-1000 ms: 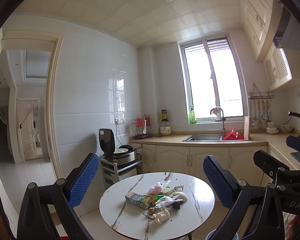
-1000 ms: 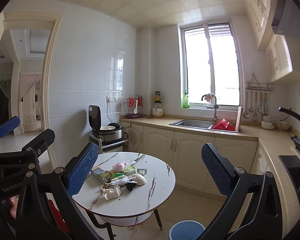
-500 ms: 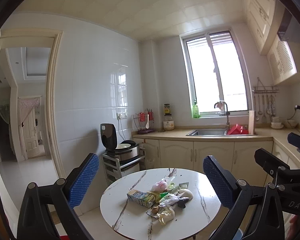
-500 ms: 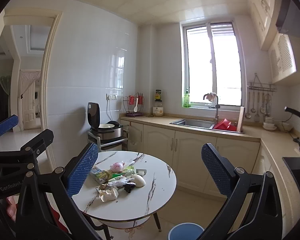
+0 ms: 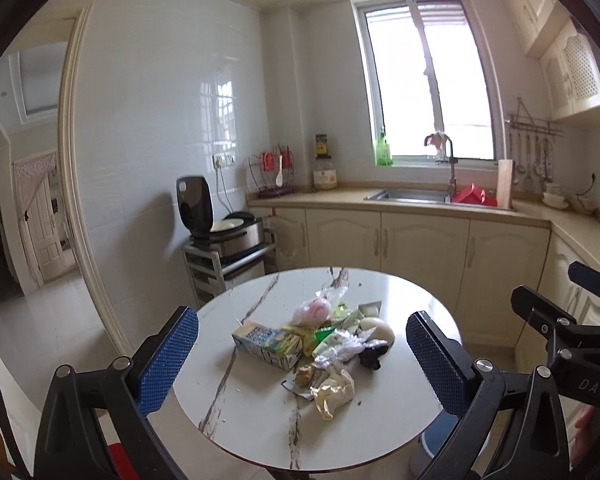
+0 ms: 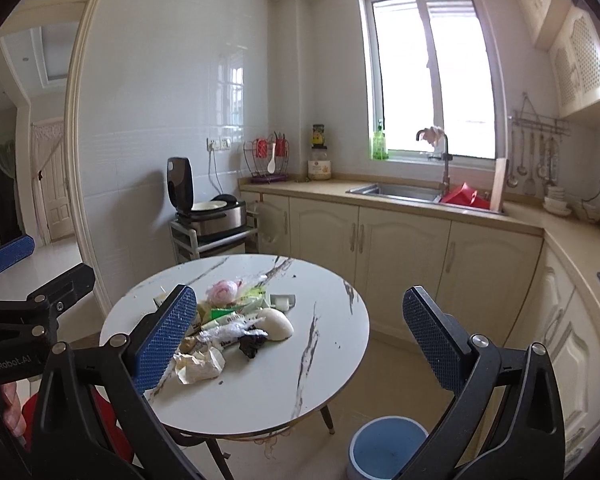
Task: Collect trash
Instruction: 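Grasp the crumpled paper with the left tool while the right tool grasps the black bag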
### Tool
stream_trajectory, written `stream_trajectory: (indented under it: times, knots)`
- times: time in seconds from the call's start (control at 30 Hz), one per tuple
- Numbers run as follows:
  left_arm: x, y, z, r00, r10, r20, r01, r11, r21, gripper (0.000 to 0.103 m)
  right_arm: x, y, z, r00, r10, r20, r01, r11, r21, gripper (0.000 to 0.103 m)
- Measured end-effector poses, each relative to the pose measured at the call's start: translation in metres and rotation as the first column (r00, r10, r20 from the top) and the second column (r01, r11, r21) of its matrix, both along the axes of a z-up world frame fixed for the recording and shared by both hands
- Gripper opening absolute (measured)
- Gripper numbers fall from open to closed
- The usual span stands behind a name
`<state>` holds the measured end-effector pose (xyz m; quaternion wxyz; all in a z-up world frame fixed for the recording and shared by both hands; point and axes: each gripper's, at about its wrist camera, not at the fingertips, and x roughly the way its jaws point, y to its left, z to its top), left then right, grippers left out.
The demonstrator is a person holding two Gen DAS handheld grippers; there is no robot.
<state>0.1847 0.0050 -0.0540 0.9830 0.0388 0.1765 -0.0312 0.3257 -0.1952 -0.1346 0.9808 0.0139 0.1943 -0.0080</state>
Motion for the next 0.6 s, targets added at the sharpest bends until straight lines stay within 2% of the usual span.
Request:
stream_trajectory:
  times: [0.1, 0.23, 0.3, 0.4, 0.6]
  knots:
    - [0.044, 0.019, -0.019, 0.992, 0.03, -0.119, -0.033, 0.999, -0.022, 0.102, 0.025, -0.009, -0.028, 0.996, 0.003, -0.092, -0.001, 1.0, 0.017, 0.103]
    - [0.097, 0.024, -0.049, 0.965, 0.058, -0.257, -0.06, 0.998, -0.003, 0.102, 0.059, -0.013, -0.069, 0.976, 0.037, -0.213, -0.029, 0.999, 0.041, 0.103]
    - [0.117, 0.023, -0.06, 0.95, 0.04, -0.309, -0.047, 0.999, -0.015, 0.102, 0.074, -0.014, -0.087, 0.964, 0.046, -0.26, -0.034, 0.998, 0.047, 0.103]
    - [0.141, 0.016, -0.071, 0.936, 0.006, -0.353, -0.015, 1.0, -0.024, 0.102, 0.092, -0.015, -0.109, 0.948, 0.057, -0.312, -0.041, 0.997, 0.059, 0.103]
    - [0.195, 0.001, -0.095, 0.898, -0.014, -0.44, 0.029, 0.999, 0.027, 0.101, 0.123, -0.023, -0.135, 0.925, 0.08, -0.372, -0.046, 0.994, 0.099, 0.103]
